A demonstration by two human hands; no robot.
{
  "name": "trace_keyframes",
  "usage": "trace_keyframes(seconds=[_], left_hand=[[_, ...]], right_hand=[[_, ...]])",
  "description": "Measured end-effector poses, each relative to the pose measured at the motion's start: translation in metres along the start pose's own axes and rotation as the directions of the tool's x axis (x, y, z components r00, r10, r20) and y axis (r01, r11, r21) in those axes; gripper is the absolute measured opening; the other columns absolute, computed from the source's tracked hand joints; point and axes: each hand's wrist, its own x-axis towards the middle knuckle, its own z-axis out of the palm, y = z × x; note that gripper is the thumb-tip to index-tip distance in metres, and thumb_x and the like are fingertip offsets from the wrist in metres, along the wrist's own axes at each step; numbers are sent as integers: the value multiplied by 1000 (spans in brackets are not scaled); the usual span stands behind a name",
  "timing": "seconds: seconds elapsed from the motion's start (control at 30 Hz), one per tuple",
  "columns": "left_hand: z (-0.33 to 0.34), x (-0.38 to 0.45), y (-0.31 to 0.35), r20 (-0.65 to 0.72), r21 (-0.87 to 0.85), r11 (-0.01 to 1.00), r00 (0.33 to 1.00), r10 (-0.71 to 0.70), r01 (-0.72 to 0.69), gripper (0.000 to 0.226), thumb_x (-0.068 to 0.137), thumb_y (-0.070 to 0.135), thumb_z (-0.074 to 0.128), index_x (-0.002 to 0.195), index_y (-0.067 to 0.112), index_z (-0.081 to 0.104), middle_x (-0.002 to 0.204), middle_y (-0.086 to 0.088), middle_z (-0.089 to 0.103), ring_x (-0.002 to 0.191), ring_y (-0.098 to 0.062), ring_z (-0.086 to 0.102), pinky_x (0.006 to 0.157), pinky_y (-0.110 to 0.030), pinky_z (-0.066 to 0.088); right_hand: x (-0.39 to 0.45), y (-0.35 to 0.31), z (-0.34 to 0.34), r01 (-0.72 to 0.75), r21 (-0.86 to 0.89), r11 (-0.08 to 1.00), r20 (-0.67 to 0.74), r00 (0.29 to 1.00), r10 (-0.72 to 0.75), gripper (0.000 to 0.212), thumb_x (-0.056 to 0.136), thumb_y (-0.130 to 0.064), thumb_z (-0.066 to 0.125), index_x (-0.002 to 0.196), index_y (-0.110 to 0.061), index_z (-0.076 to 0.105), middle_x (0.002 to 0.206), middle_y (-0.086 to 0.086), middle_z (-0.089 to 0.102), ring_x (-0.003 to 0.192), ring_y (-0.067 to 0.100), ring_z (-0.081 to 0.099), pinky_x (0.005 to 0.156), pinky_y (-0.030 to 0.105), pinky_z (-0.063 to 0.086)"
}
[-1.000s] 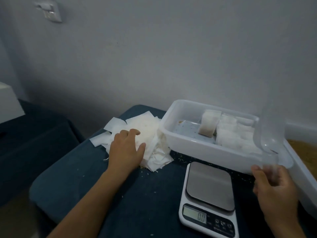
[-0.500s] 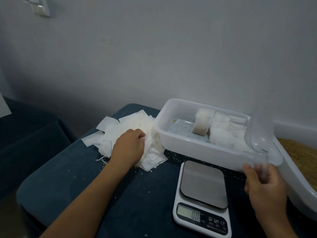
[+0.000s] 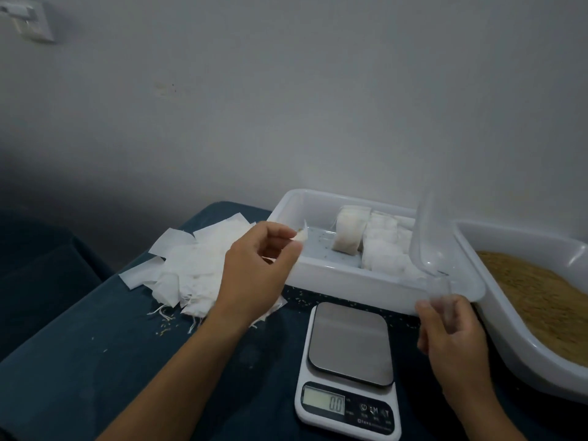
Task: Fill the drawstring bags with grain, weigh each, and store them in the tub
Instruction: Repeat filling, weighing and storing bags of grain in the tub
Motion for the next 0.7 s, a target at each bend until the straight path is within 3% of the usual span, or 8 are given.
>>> trace_keyframes(seconds=[0.07,0.17,0.3,0.37,0.43,0.5,0.57,0.7], left_hand=[[21,-8,13,79,-99,995,997,4,4,13,92,28,78,97,38,71,90,18,75,86,-4,71,69,-12,53],[56,-22,20,185,-102,993,980,71,-52,14,92,29,77,99,38,70,88,20,75,84,-3,73,68,-18,57],[96,-43,12,267,-2,982,946,183,-189,13,91,26,78,101,33,74,84,22,75,84,1,72,65,-10,49],[107,-53,6,307,5,971,925,225,-238,14,91,22,76,101,31,74,85,21,75,83,-1,72,63,-15,51],[111,-60,3,326,-9,961,907,266,-278,16,91,20,73,101,34,72,87,21,74,82,-2,72,61,-18,53],[111,-62,1,307,-13,961,913,268,-278,18,91,23,73,103,36,69,87,24,74,80,-3,73,61,-17,53],[109,-62,0,287,10,968,928,237,-250,23,91,28,77,108,38,66,87,28,74,75,-4,73,62,-17,53],[105,-67,-1,307,-12,968,921,242,-250,24,93,33,74,114,37,63,94,24,75,84,-4,74,67,-18,56]], right_hand=[[-2,-3,0,2,0,1000,49,999,-2,17,94,-36,70,84,-28,59,65,7,63,51,16,61,53,33,52],[-3,-11,0,1,60,998,109,994,-7,19,95,-30,75,82,-26,62,62,9,63,48,16,57,49,29,49],[-10,-26,5,-35,151,988,192,981,6,29,82,-54,79,86,-27,68,69,9,66,51,16,59,49,26,49],[-12,-29,8,-44,139,989,172,985,20,42,77,-63,75,88,-24,68,72,9,67,56,21,61,51,32,50],[-13,-28,10,-61,106,992,136,990,46,56,77,-66,73,92,-13,65,77,17,66,63,37,60,55,47,51],[-13,-26,11,-79,111,991,111,992,67,53,83,-58,76,92,-7,63,77,20,66,62,38,60,56,46,51],[-13,-24,11,-94,156,983,107,991,77,35,91,-37,77,92,-5,63,76,20,65,57,28,60,52,36,51],[-13,-24,10,-92,246,965,126,990,62,17,89,-17,76,90,-7,62,77,21,62,59,21,57,50,26,49]])
